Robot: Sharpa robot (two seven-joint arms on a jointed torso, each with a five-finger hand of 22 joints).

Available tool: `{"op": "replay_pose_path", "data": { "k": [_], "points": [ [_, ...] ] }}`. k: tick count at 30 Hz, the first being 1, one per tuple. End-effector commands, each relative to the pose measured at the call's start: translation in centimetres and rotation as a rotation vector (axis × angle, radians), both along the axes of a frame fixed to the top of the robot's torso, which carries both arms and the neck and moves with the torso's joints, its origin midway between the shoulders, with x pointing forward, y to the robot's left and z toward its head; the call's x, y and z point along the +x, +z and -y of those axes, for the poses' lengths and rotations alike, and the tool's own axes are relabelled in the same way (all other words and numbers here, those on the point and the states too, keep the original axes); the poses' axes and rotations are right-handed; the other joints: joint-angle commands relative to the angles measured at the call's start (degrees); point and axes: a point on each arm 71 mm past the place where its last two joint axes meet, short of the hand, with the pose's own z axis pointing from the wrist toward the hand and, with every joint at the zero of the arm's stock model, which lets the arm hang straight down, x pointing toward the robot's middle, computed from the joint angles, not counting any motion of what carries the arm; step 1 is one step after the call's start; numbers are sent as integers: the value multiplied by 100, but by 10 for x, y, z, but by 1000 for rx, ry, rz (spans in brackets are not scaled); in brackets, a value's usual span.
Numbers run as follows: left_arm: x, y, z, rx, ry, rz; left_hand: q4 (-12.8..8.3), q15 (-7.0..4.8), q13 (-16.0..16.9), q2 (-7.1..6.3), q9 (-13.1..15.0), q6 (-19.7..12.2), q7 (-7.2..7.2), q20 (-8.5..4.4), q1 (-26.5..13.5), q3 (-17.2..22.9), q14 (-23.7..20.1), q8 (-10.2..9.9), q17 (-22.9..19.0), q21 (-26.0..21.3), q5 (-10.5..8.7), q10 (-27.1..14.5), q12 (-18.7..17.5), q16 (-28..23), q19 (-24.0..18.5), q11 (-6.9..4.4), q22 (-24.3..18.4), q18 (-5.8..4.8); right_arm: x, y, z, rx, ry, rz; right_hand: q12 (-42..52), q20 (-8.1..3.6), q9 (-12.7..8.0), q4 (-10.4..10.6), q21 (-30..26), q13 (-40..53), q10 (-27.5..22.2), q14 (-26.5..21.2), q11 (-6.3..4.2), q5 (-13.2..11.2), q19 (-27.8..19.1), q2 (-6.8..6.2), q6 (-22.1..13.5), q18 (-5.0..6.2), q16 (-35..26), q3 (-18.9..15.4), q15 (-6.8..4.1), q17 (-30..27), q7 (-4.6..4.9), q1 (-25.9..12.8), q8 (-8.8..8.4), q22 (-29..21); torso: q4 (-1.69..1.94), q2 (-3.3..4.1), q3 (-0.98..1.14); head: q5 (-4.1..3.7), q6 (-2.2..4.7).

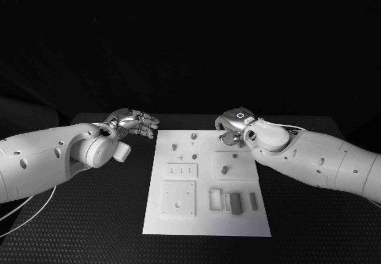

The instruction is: Assemble the parts on the task board

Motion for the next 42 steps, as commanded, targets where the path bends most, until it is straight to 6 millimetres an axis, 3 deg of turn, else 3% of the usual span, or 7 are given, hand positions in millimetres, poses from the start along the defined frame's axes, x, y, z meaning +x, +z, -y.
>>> {"op": "replay_pose_path", "data": {
  "k": [1, 8, 15, 25, 42],
  "points": [
    [0, 1, 2, -6, -16, 2, -11, -7, 7, 5, 7, -17, 3, -43, -10, -19, -23, -39, 9, -28, -6, -44, -22, -30, 8, 6, 5, 118, 2, -1, 7, -16, -25, -14, -13, -30, -3, 49, -10, -14, 21, -47, 24, 4, -18, -85, 4, 260, -37, -1, 35, -38, 113, 3, -58, 58, -3, -5, 4, -8, 6],
    [0, 1, 2, -6, -17, 2, -10, -7, 8, 5, 9, -18, 3, -43, -10, -20, -22, -40, 11, -30, -6, -45, -24, -32, 8, 7, 7, 118, 5, -7, 25, 16, -72, -86, -10, -11, -182, 293, -46, -40, -121, -190, 198, 0, -42, -400, -561, 260, -75, 42, 191, -147, 297, -61, -496, 68, -17, -1, 8, -16, 7],
    [0, 1, 3, -6, -18, 2, -9, -6, 9, 5, 10, -19, 4, -42, -11, -20, -22, -41, 13, -32, -6, -46, -26, -34, 9, 8, 8, 117, 11, -12, 42, 17, -110, -126, 26, 3, -336, 448, -48, -45, -229, -305, 258, -4, -77, -521, -908, 260, -84, 51, 249, -210, 357, -53, -728, 87, -16, -3, 9, -44, 4],
    [0, 1, 3, -6, -20, 0, -7, -6, 11, 4, 12, -24, 6, -42, -15, -22, -21, -45, 16, -35, -6, -50, -32, -38, 10, 10, 10, 117, 15, -21, 49, 16, -128, -163, 45, 21, -377, 539, -54, -50, -281, -371, 253, -7, -116, -515, -947, 260, -89, 37, 250, -239, 349, -90, -752, 94, 4, -2, 4, -63, -23],
    [1, 0, 4, -5, -21, 0, -4, -5, 15, 7, 14, -35, 11, -42, -20, -24, -20, -52, 22, -41, -6, -59, -41, -44, 12, 15, 14, 117, 17, -27, 44, 25, -114, -177, 102, 27, -401, 582, -28, -61, -301, -362, 210, -7, -151, -350, -848, 260, -51, -19, 215, -180, 302, -134, -691, 108, 8, -2, -5, -79, -48]
  ]
}}
